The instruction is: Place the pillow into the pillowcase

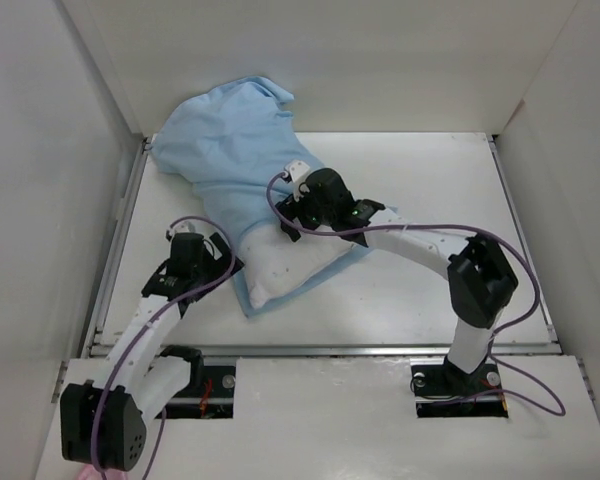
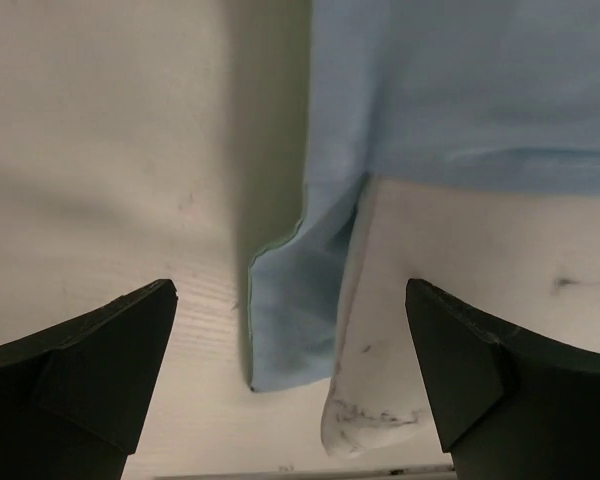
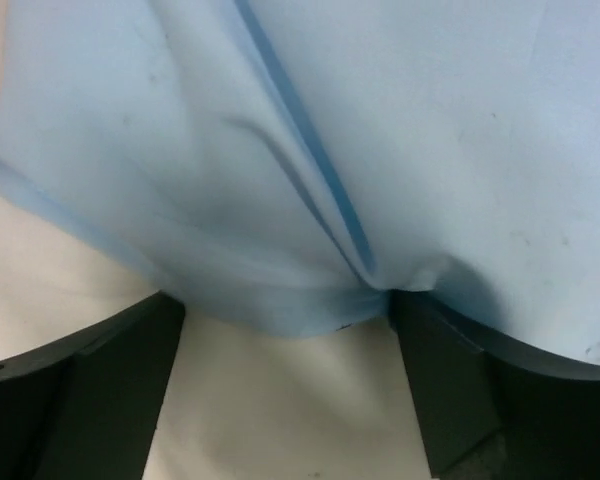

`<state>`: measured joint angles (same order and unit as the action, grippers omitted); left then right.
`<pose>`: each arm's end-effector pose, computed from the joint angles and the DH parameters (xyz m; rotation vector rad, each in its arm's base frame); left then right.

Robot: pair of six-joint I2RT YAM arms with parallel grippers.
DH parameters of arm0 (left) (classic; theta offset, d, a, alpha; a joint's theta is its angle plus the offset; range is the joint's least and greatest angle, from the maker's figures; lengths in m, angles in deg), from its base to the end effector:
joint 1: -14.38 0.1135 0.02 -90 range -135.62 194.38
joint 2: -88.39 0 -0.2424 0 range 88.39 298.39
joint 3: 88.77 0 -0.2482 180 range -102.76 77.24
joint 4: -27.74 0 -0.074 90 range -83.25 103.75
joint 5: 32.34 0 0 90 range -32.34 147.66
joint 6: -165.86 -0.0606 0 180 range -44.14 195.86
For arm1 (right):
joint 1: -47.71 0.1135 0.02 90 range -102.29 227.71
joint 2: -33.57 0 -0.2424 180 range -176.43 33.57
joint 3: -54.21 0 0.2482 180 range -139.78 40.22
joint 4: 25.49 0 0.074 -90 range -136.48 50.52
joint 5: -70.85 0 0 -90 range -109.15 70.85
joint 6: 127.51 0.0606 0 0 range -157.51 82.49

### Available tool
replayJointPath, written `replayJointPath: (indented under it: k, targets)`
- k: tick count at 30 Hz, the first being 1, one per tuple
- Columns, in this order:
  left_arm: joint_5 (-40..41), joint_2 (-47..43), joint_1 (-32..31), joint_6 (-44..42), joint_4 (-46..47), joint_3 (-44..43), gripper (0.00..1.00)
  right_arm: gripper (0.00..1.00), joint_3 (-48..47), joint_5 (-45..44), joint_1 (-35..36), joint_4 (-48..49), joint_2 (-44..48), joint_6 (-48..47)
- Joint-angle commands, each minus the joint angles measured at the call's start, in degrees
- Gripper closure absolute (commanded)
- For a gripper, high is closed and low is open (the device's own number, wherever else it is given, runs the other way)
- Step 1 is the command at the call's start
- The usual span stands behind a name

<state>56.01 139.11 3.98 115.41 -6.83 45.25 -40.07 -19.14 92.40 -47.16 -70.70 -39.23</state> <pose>0.2141 -0.0411 0.1954 -0.5648 2.2346 -0.4910 0.3119 0.3086 0.2347 -0.8494 1.9812 0.4409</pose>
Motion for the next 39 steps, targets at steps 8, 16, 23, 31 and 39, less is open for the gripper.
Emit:
replayJointPath:
  k: [8,16,23,31,39]
  targets:
    - [-3.1,6.84,-0.94,3.96,14.94,6.24,0.0,0.03,0.4,0.69,5.75,-15.6,12.96,-1.18]
    - [-3.62,17.38,-2.52,2.29,22.58,5.01,0.0,0.01,1.01,1.16,6.99,-7.18,2.16,6.19]
    - [-5.21,20.47,-3.67,0.45,26.37,4.48,0.02,0.9,-11.47,-12.56,6.47,-6.29,-12.1,13.39]
    - [-3.27,24.24,-6.13,-1.31,29.62,1.23,0.16,1.0,-7.34,-13.37,6.47,-0.49,6.6,9.71]
    - [-3.88,24.27,-10.34,-3.07,24.81,-4.22,1.0,1.0,-12.08,-15.74,3.66,3.19,6.97,9.79]
